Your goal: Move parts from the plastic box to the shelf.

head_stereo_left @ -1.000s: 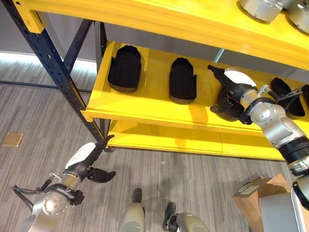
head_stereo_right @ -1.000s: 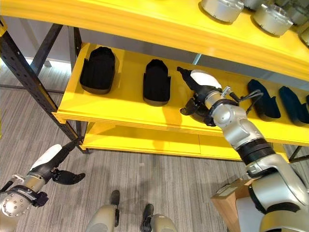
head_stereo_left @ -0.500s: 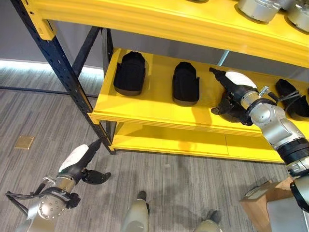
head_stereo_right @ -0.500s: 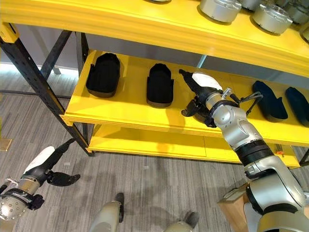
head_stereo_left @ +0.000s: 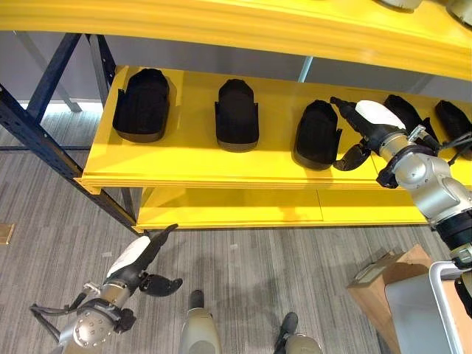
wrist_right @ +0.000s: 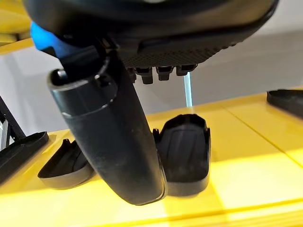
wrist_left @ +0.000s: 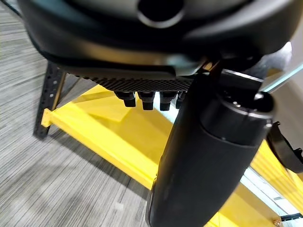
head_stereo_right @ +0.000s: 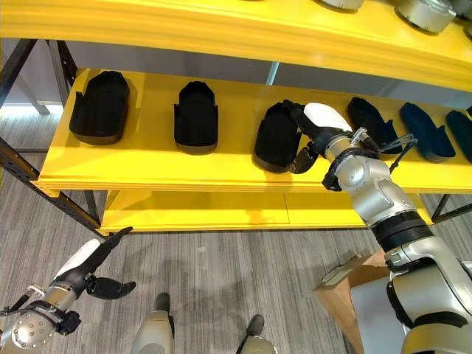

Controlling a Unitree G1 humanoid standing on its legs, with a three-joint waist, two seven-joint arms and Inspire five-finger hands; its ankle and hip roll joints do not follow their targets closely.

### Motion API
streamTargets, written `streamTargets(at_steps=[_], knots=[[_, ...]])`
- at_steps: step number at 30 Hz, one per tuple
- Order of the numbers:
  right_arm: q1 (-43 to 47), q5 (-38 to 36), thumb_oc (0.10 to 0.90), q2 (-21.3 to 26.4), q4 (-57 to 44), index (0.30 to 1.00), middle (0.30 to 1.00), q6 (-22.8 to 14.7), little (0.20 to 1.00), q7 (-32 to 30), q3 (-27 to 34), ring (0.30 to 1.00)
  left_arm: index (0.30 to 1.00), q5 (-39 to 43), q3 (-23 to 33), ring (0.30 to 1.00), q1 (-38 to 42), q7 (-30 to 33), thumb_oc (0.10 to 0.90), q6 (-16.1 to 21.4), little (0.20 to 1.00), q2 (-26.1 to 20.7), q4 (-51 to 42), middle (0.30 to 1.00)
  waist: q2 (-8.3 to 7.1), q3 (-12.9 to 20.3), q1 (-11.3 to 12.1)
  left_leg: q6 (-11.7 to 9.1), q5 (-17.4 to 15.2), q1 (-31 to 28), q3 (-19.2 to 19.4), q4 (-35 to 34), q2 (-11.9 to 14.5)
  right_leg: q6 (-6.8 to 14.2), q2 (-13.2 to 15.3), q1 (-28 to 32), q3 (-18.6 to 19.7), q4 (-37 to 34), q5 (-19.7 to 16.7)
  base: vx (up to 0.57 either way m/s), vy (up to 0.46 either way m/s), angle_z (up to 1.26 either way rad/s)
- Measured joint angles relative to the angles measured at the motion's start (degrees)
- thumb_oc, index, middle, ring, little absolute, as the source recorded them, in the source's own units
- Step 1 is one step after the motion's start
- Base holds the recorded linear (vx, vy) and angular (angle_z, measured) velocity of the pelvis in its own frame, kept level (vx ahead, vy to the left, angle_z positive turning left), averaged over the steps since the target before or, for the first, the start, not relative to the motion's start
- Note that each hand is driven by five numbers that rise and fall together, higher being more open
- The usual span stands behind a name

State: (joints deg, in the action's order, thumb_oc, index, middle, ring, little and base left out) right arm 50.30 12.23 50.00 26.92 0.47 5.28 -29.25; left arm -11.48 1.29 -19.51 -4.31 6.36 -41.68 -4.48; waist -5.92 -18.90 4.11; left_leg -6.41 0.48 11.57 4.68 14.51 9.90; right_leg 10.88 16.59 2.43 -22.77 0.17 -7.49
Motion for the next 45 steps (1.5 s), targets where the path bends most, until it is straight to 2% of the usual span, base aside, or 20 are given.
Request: streamTargets(at_steps=[1,7,14,19,24,32,40,45], knots=[[-0.08,-0.02,0.9,-0.44,-0.58,1.0,1.0,-0.15,1.0,-0.1,-0.45,1.0,1.0,-0.01,-0.43,1.0,0.24,0.1,0.9,0.0,1.0,0.28,0.0,1.0,0.8,-0.02,-0.38,-0.04,0.04,-0.55,0.4,-0.3,0.09,-0.11,-0.07,-0.02,0.35,0.08,0.05,-0.01,-0.068,-0.11],[-0.62,0.0,0.9,-5.07,-1.3,1.0,1.0,0.0,1.0,-0.25,-1.54,1.0,1.0,-0.04,-1.35,1.0,0.13,0.43,0.9,0.01,1.0,1.51,0.11,1.0,1.29,-0.03,-1.19,-0.63,0.57,-2.9,2.25,-2.45,1.22,-0.85,-0.97,-0.09,2.37,-0.07,-0.05,0.0,-0.019,-0.18],[-2.92,0.0,0.9,-7.76,-7.56,1.0,1.0,0.04,1.0,-0.21,-1.51,1.0,1.0,-0.21,-1.34,1.0,-0.21,1.61,0.9,0.01,1.0,2.81,0.24,1.0,1.35,-0.05,-1.34,-0.57,0.77,-3.26,2.68,-2.83,1.18,-0.98,-0.93,-0.21,2.67,-0.06,-0.08,0.0,0.001,-0.01],[-5.27,-0.01,0.9,-9.7,-15.96,1.0,1.0,-0.37,1.0,0.71,-1.8,1.0,1.0,-0.59,-1.22,1.0,-0.1,2.36,0.9,-0.02,1.0,4.89,0.75,1.0,1.34,-0.07,-0.96,-0.53,0.88,-2.48,2.69,-2.82,1.14,-1.1,-0.89,-1.05,2.72,0.02,-0.13,0.0,0.0,0.0],[-5.43,-1.22,0.9,-12.59,-17.51,1.0,1.0,-0.33,1.0,1.41,-1.85,1.0,1.0,-0.71,-1.21,1.0,-0.24,2.8,0.9,-0.03,1.0,4.89,1.69,1.0,1.25,-0.24,-0.68,-0.47,0.85,-2.33,2.63,-2.82,1.08,-1.26,-0.85,-1.07,2.64,0.04,-0.02,0.0,0.0,0.0],[-7.78,-3.48,0.9,-14.48,-19.35,1.0,1.0,-0.4,1.0,2.43,-1.87,1.0,1.0,-0.73,-1.34,1.0,0.73,3.74,0.9,-0.06,1.0,5.07,1.86,1.0,1.15,-3.47,-0.82,-0.33,0.99,-1.51,2.6,-2.42,1.0,-1.31,-0.63,-1.94,2.72,0.47,-0.05,0.0,0.002,0.0],[-9.07,-3.35,0.9,-14.25,-16.77,1.0,1.0,0.15,1.0,2.69,-1.97,1.0,1.0,-1.21,-1.42,1.0,3.51,4.04,0.9,-0.06,1.0,5.04,1.89,1.0,3.02,-6.86,-0.79,-0.13,1.0,0.36,2.35,-1.39,0.86,-1.39,-0.14,-4.1,2.9,2.41,0.35,-0.04,0.016,0.01],[-9.66,-2.18,0.9,-12.56,-14.75,1.0,1.0,0.23,1.0,1.14,-1.4,1.0,1.0,-1.23,-1.92,1.0,4.49,4.66,0.9,-0.06,1.0,4.91,1.92,1.0,4.99,-9.07,-1.1,0.07,1.18,1.66,2.96,-1.16,0.89,-1.28,0.23,-6.72,4.15,4.04,0.48,-0.06,0.008,-0.07]])
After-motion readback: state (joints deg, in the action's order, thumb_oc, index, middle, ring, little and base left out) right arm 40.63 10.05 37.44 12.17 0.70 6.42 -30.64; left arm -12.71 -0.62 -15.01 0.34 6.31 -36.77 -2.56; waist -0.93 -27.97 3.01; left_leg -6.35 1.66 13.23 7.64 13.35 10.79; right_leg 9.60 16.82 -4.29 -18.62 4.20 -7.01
